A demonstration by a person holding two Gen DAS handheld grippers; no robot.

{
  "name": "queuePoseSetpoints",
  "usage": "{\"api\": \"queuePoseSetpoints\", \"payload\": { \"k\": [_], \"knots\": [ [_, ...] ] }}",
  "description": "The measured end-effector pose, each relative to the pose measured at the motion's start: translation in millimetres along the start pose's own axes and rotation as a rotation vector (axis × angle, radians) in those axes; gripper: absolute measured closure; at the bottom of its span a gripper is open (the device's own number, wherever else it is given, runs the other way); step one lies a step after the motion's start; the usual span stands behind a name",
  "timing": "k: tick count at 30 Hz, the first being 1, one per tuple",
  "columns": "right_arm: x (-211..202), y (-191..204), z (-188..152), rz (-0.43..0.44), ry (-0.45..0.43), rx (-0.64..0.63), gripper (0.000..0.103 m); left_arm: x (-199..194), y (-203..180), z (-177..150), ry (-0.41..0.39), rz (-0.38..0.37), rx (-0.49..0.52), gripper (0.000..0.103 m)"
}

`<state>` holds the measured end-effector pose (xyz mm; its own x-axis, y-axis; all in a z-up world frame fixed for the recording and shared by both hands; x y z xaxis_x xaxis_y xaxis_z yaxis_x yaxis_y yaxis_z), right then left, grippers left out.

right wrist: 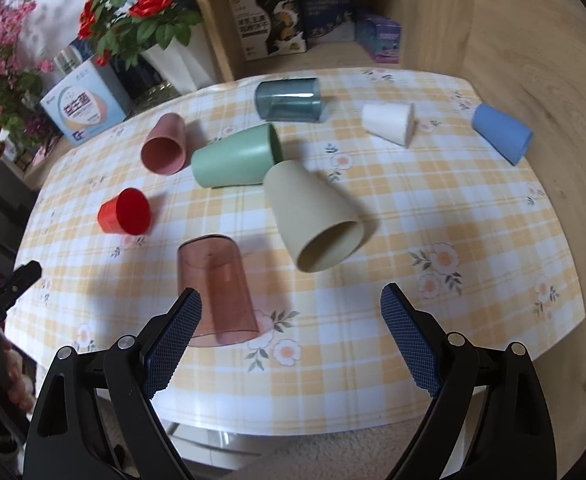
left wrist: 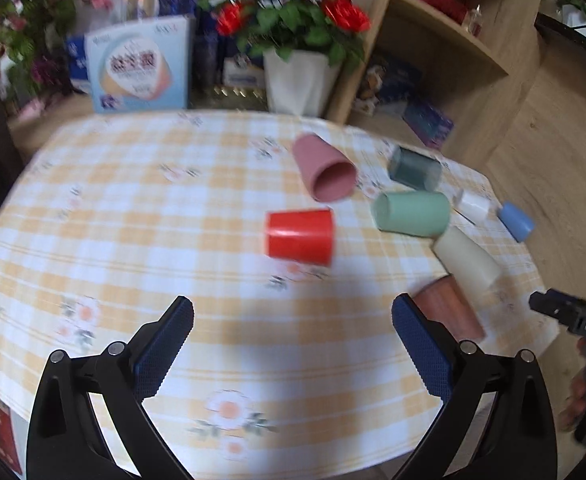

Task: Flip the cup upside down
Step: 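Move the right tool around the standing brown cup and close on it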

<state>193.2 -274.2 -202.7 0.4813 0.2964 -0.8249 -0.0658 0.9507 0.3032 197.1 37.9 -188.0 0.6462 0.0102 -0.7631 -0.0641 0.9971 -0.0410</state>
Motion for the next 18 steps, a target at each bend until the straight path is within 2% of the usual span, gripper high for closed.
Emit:
{"api": "queuePoseSetpoints", "payload": {
  "k": [6, 9, 14, 18],
  "knots": [
    [18, 35, 17, 0.013, 0.083, -0.171, 0.015, -15, 36, -3, -0.059, 0.021, -0.108, 0.006],
    [37, 51, 27, 0.024, 0.143, -0.232, 0.015, -22, 50, -1, -0.102, 0.071, -0.121, 0.006],
    [68, 68, 36, 0.063, 0.245, -0.241, 0.015, -34, 66, 1, -0.175, 0.129, -0.119, 0.006],
    [89, 69, 39, 0.065, 0.300, -0.193, 0.015, -34, 70, -3, -0.181, 0.128, -0.124, 0.006]
  ]
}}
Point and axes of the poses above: each gripper's, at about its wrist camera, not at the fingertips, and x roughly the way its jaws point, y to its left, z to its top, the point moved 4 cm from there along x, roughly the way its jaws point, and after that the axes turned 11 degrees about z, right-handed, at the moved point
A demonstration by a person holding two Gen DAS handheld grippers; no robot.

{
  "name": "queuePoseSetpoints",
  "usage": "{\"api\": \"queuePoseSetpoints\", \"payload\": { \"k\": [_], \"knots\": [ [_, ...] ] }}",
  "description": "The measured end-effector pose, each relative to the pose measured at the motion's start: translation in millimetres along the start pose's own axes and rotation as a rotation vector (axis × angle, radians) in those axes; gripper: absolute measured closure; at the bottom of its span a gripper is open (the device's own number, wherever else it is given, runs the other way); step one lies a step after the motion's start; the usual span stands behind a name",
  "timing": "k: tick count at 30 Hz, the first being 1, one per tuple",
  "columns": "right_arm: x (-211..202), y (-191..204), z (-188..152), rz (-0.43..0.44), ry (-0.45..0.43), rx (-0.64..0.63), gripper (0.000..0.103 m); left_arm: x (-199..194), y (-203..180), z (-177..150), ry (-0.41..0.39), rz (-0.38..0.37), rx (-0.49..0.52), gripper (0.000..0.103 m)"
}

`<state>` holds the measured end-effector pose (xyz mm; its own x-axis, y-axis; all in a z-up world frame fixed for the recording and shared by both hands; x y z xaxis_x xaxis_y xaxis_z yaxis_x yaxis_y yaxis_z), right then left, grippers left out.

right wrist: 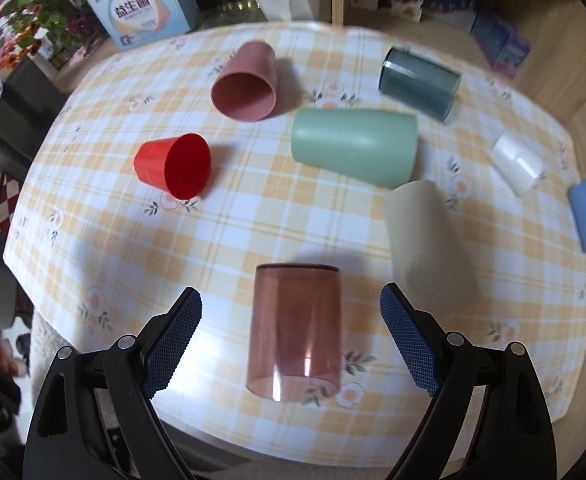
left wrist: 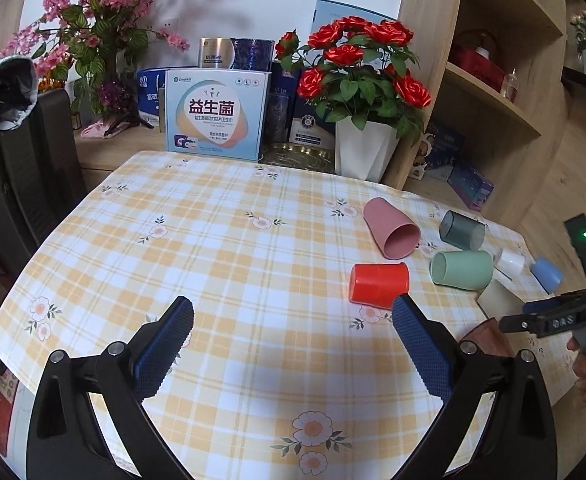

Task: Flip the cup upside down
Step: 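Move the right tool around the standing brown cup and close on it, then lift the brown cup with the right tool and rotate it rim-down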

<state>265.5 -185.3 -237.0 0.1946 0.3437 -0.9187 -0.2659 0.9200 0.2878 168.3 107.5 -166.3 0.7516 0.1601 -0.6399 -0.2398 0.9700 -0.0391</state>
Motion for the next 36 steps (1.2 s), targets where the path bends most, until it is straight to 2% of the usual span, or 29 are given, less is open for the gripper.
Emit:
{"api": "queuePoseSetpoints", "payload": {
  "k": [7, 10, 16, 18, 22, 28, 36],
  "knots": [
    [33, -4, 5, -0.002, 0.079, 0.060, 0.016, 12, 8, -13, 0.071, -0.015, -0.039, 0.006],
    [43, -8, 7, -0.023, 0.100, 0.081, 0.025, 15, 7, -16, 0.079, -0.004, -0.035, 0.006],
    [59, -13, 9, -0.036, 0.141, 0.099, 0.025, 17, 1, -23, 0.106, -0.025, -0.040, 0.006],
    [62, -16, 7, -0.024, 0.151, 0.114, 0.029, 18, -3, -26, 0.116, -0.029, -0.034, 0.006],
    [66, -21, 5, -0.022, 0.158, 0.121, 0.031, 21, -9, -33, 0.144, -0.043, -0.032, 0.006],
    [70, -25, 2, -0.011, 0.166, 0.128, 0.040, 23, -15, -39, 0.167, -0.051, -0.025, 0.006],
    [73, -21, -5, -0.006, 0.154, 0.125, 0.040, 26, -15, -43, 0.190, -0.050, -0.034, 0.006]
  ]
}}
Point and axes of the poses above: each gripper's, at about its wrist camera, not at the fingertips, and x roughly the way its jaws point, y to its left, z to its top, the point moved 4 cm from there along x, roughly the way its jaws point, and after that the axes turned 11 degrees about z, right-handed, at the moved point
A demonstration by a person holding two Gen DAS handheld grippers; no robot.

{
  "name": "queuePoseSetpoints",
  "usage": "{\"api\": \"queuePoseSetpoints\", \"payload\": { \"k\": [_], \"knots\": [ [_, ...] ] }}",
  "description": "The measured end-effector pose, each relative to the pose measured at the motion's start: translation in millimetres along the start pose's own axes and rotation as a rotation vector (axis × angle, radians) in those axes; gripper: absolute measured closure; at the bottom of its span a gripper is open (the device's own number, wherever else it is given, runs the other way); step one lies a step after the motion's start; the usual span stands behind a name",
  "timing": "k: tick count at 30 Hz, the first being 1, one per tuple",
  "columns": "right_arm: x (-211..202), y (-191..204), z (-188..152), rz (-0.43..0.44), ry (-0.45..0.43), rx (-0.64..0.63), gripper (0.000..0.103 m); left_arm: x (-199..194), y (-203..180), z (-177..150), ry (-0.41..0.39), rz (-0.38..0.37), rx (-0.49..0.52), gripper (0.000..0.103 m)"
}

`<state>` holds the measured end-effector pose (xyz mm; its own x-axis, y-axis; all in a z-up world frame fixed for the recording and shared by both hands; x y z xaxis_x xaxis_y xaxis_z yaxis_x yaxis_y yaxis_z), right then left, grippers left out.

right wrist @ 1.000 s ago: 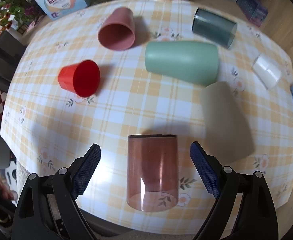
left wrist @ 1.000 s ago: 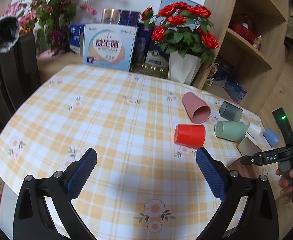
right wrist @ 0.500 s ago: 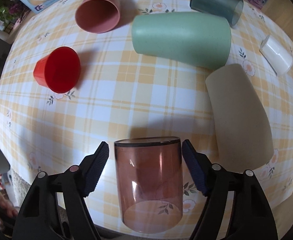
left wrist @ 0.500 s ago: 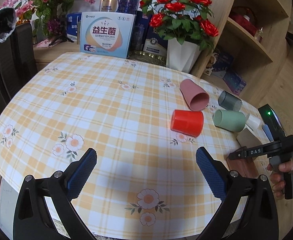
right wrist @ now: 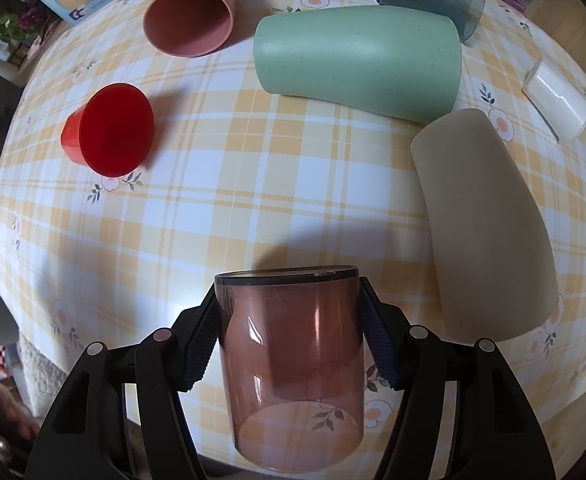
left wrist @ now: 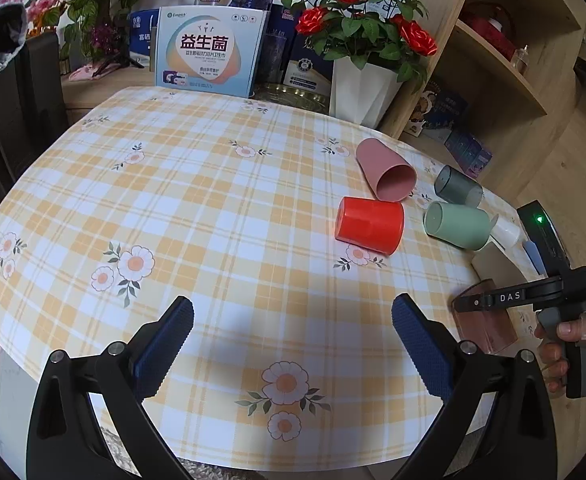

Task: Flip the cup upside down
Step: 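Lift the brown cup with the right tool and rotate it rim-down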

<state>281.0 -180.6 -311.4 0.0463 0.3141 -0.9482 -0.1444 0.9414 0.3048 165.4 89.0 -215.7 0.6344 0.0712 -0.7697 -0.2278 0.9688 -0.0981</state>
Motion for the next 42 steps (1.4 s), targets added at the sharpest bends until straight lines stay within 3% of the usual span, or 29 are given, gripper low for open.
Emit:
{"api": "queuePoseSetpoints", "payload": {
  "k": [9, 15, 23, 30, 38, 42],
  "knots": [
    [-20, 1, -23, 0.024, -0.061, -0.027, 0.041, -1, -3, -2, 0.002, -0.005, 0.004, 0.006],
    [-51, 3, -56, 0.010, -0.176, -0.088, 0.041, -3, -9, -4, 0.007, -0.011, 0.010, 0.006],
    [-78, -20, -91, 0.059, -0.266, -0.032, 0.041, -6, -19, -7, 0.014, -0.016, 0.032, 0.006],
    [-86, -23, -92, 0.039, -0.328, -0.026, 0.041, -12, -27, -8, 0.009, -0.012, 0.051, 0.006],
    [-90, -28, -86, -0.007, -0.326, -0.038, 0.041, -13, -30, -10, 0.014, -0.010, 0.062, 0.006],
    [-90, -39, -89, 0.024, -0.300, -0.003, 0.041, -14, -30, -11, 0.015, -0.013, 0.064, 0.006]
  ]
}}
Point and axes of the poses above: each gripper's, at about its wrist camera, not at the fingertips, and x roughly the way its jaws point, y to its left, z to its top, the point moved 4 cm from there along x, roughly the way its jaws point, and after that the axes turned 11 degrees about z, right-handed, at the moved point
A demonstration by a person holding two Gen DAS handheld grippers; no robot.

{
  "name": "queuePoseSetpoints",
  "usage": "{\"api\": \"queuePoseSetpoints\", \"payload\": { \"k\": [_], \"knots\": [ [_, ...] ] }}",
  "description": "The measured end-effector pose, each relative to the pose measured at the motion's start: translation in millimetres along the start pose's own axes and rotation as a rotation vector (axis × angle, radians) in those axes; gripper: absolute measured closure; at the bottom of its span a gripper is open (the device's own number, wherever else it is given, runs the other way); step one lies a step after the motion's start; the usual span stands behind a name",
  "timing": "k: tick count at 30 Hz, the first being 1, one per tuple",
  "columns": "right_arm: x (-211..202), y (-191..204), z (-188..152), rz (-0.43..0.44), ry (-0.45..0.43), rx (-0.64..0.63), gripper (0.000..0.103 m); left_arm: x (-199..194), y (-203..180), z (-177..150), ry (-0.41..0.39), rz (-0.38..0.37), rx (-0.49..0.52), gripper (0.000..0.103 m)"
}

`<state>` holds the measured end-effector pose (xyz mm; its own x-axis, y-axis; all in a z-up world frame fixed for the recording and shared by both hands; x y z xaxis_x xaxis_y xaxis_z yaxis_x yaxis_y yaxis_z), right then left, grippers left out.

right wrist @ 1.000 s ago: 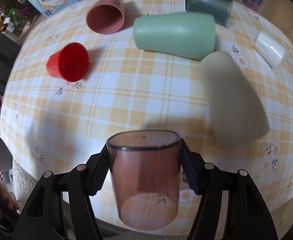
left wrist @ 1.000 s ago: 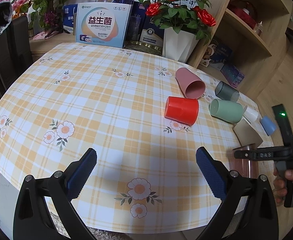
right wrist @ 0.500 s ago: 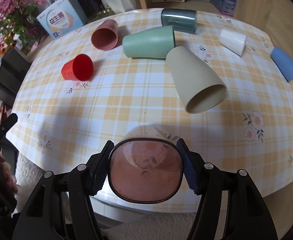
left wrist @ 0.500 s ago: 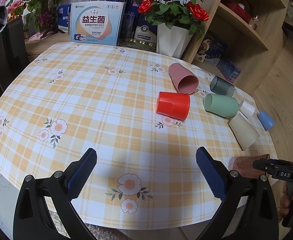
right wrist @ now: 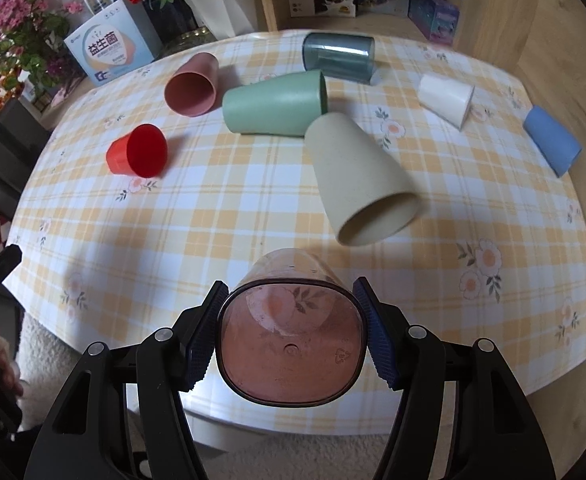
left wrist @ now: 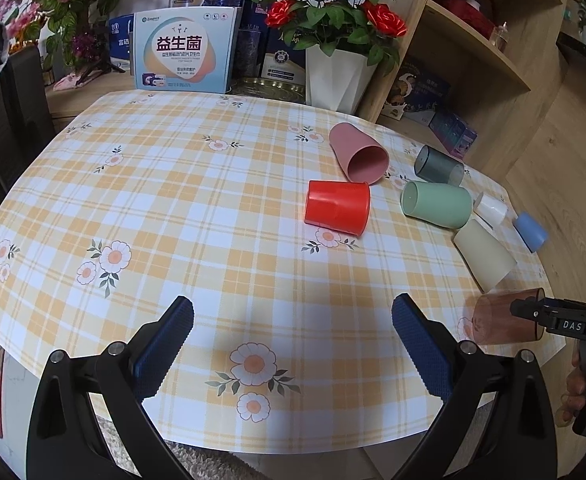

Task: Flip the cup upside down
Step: 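Lift the brown cup with the right tool and rotate it rim-down, then lower the inverted brown cup onto the table and open the right tool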

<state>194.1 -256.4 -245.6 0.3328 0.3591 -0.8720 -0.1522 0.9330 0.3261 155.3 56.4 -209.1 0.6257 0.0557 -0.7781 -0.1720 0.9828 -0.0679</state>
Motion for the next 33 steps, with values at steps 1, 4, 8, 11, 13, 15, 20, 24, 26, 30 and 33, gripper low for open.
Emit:
{"api": "queuePoseSetpoints", "payload": {
  "k": [1, 4, 8, 11, 13, 15, 20, 24, 26, 30, 33],
  "knots": [
    [-1, -5, -1, 0.007, 0.008, 0.020, 0.041, 0, 0, 0, 0.000, 0.002, -0.002, 0.006],
    [-2, -13, -3, -0.007, 0.023, 0.034, 0.041, 1, 0, 0, 0.002, -0.007, -0.013, 0.006],
    [4, -17, 0, -0.021, 0.037, 0.042, 0.041, 2, 0, 0, 0.007, -0.011, -0.013, 0.006],
    [10, -15, 6, -0.041, 0.037, 0.029, 0.041, 2, 1, 0, 0.003, -0.007, -0.018, 0.006],
    [14, -12, 11, -0.050, 0.036, 0.017, 0.041, 2, 4, 1, 0.000, -0.005, -0.025, 0.006],
    [20, -7, 14, -0.068, 0.032, -0.005, 0.041, 2, 5, 1, -0.001, -0.003, -0.030, 0.006],
    [23, 1, 15, -0.091, 0.017, -0.041, 0.041, 2, 7, 2, 0.000, -0.001, -0.031, 0.006],
    [22, 2, 14, -0.098, 0.006, -0.048, 0.041, 1, 7, 1, 0.000, -0.004, -0.031, 0.006],
    [22, 2, 14, -0.098, 0.002, -0.044, 0.041, 1, 6, 2, 0.001, -0.004, -0.027, 0.006],
    [22, 2, 14, -0.096, -0.001, -0.039, 0.041, -4, 4, 4, -0.007, 0.010, -0.002, 0.006],
    [17, 3, 15, -0.090, -0.023, -0.034, 0.041, -8, 3, 7, -0.017, 0.016, 0.005, 0.006]
  ]
}}
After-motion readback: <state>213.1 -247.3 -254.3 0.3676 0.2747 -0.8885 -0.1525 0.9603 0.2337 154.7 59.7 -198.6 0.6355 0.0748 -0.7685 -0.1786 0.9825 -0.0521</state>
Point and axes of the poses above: each gripper's, at about its wrist camera, not at the fingertips, and x roughly the way its jaws point, y to its left, z to its top, the point moved 4 cm from there along x, roughly the way its jaws point, and after that the axes turned 11 degrees about z, right-handed, at the moved point
